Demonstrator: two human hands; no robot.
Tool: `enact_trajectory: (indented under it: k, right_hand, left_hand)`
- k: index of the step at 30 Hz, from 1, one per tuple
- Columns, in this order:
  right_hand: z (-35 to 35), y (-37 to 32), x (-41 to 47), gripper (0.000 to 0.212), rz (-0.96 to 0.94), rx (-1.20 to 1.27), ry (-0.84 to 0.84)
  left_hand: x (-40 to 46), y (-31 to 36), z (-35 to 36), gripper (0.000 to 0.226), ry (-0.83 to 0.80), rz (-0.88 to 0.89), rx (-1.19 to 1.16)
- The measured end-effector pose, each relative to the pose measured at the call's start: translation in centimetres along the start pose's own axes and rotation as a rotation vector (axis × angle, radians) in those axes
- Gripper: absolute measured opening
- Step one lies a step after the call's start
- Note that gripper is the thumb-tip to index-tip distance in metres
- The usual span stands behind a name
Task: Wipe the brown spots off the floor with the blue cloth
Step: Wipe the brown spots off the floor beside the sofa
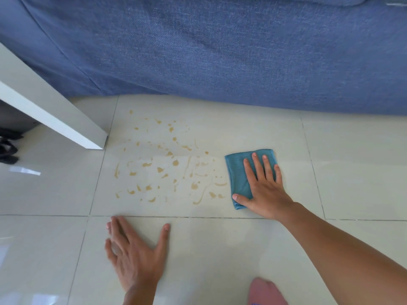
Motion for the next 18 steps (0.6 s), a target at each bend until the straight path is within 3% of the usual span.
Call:
enact_trajectory:
  k: [11,18]
  right_hand:
    - [0.4,-2.8,1.2,0.115,0.0,-0.034,0.023]
    - [-1.7,-4.1,5.3,0.111,-0.116,-0.043,-0.011]
  left_hand:
    - [0.3,-0.4,0.6,0.117,-0.007,0.039,0.074]
    - [0.4,-0.5,0.7,0.116,-0.012,0.037,0.09]
Point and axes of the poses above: each hand's wrist, its own x-axis towards the middle knuckle, its own z-axis out of the palm, y = z × x, the point moved 3 cm from there along x, towards the middle knuckle, and after that the axes turned 3 degrees about -z, right-handed, at the moved point
